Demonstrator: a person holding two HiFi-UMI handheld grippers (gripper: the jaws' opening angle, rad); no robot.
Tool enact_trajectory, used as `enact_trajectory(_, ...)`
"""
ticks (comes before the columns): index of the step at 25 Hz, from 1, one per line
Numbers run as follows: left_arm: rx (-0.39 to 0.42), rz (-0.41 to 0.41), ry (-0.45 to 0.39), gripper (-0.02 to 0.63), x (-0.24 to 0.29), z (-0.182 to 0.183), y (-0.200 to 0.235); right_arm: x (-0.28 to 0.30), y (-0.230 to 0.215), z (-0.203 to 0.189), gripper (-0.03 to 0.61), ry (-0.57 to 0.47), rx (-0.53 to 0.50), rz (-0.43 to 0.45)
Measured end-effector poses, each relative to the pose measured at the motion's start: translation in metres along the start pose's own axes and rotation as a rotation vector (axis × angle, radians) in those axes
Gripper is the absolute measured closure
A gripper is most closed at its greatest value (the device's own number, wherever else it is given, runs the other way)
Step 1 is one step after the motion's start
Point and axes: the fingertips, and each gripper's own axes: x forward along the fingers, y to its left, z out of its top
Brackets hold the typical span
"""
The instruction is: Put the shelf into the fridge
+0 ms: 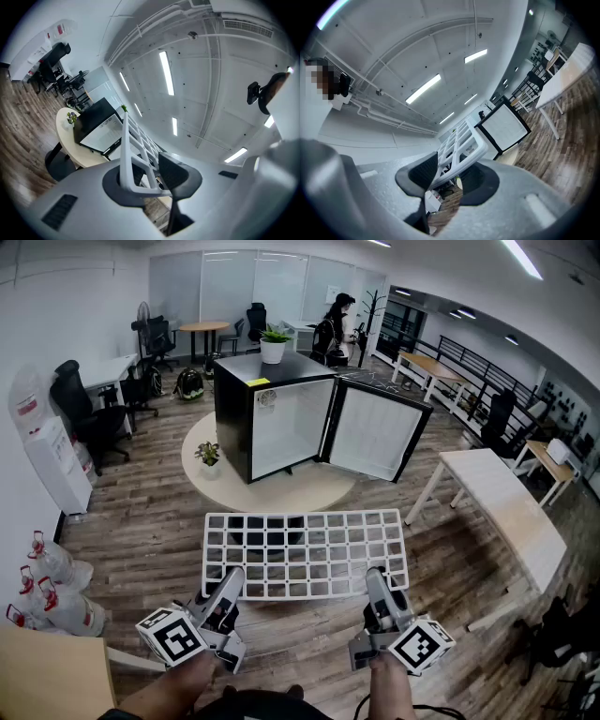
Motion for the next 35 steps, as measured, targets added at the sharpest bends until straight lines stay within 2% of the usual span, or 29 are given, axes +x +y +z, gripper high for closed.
enact_trajectory(4, 0.004, 0.002, -0.001, 0.512, -0.003, -0.004, -0.002, -0.011, -0.011, -0.004, 0.446, 0.012, 0.003, -0.060)
enact_trajectory(11, 0.004, 0.001, -0.007, 0.512, -0.003, -0.005, -0.007, -0.011, -0.002, 0.002, 0.445, 0.003, -0.008, -0.007)
enact_trajectory(15, 0.010, 0.004, -0.008, 0.511, 0.000, -0.008, -0.009, -0.016, -0.013, 0.003, 0.443, 0.011, -0.005, -0.049)
enact_trajectory(20, 0.011, 0.008, -0.005, 0.511, 0.007, -0.015, -0.015, -0.016, -0.012, 0.011, 0.443, 0.001, 0.001, 0.007)
enact_trajectory(23, 0.013, 0.012, -0.001, 0.509, 0.014, -0.023, -0.018, -0.023, -0.028, 0.014, 0.443, 0.009, 0.006, -0.034)
enact_trajectory(27, 0.020, 0.009, 0.005, 0.509, 0.032, -0.035, -0.028, -0.027, -0.038, 0.030, 0.443, -0.003, 0.010, 0.004)
enact_trajectory(35, 0.040, -0.005, 0.022, 0.508, 0.069, -0.070, -0.047, -0.048, -0.080, 0.058, 0.443, -0.011, 0.004, -0.004)
